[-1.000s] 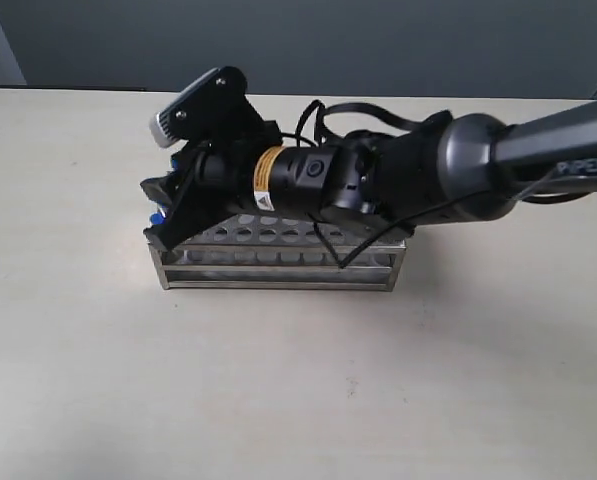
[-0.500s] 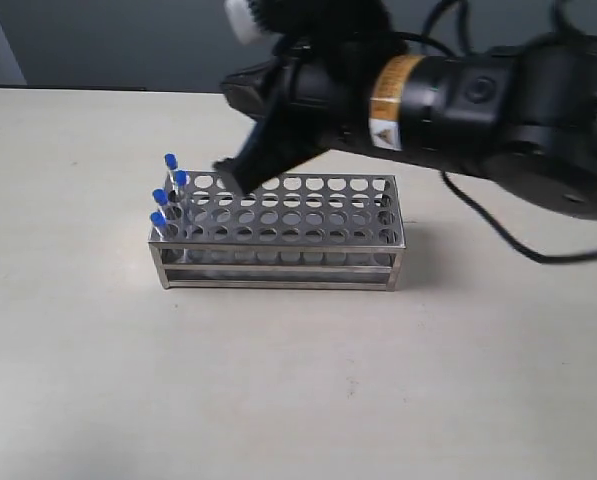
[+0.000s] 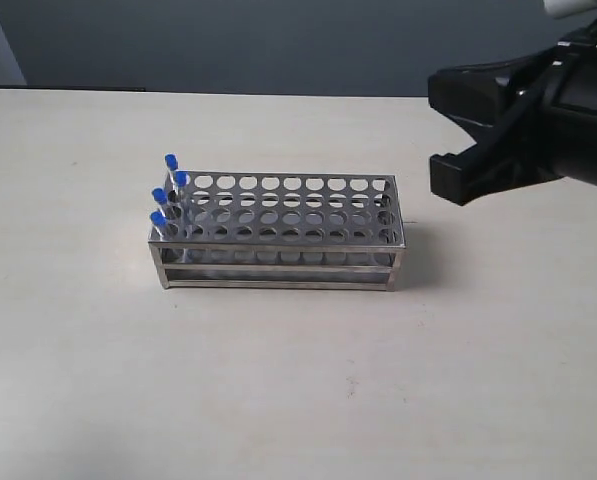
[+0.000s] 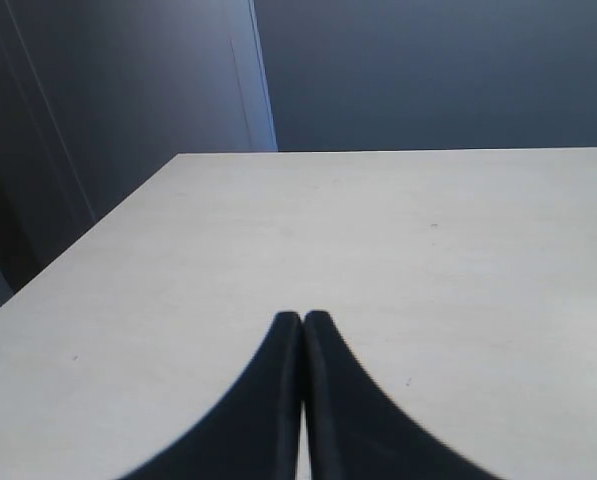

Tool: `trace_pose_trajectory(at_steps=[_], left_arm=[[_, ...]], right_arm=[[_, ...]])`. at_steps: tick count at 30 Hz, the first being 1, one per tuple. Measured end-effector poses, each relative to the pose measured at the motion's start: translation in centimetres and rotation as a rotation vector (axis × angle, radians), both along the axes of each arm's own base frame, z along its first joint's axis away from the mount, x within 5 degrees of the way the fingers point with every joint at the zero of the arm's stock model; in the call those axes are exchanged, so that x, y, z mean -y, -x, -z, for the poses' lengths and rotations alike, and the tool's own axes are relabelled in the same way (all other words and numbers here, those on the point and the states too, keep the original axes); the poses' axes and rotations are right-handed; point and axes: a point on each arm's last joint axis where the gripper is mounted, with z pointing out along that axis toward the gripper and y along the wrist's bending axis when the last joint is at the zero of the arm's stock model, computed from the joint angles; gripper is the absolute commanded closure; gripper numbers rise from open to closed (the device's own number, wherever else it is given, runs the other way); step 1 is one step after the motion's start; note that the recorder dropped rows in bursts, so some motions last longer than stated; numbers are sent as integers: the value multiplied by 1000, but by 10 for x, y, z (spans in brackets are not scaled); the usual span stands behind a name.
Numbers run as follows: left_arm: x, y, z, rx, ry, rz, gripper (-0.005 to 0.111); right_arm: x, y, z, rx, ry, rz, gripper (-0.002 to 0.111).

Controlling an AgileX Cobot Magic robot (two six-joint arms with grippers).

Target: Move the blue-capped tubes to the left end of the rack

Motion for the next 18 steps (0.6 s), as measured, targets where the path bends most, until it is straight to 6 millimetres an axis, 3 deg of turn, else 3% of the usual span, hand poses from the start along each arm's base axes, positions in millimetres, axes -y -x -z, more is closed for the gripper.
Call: trace_pose_trajectory(at_steps=[11,18], left_arm=[[0,0,0,0,0,0,106],[0,0,0,0,0,0,106]], right_arm=[[9,3,2,-51,-49,57,108],[49,16,13,-57,-90,221,108]])
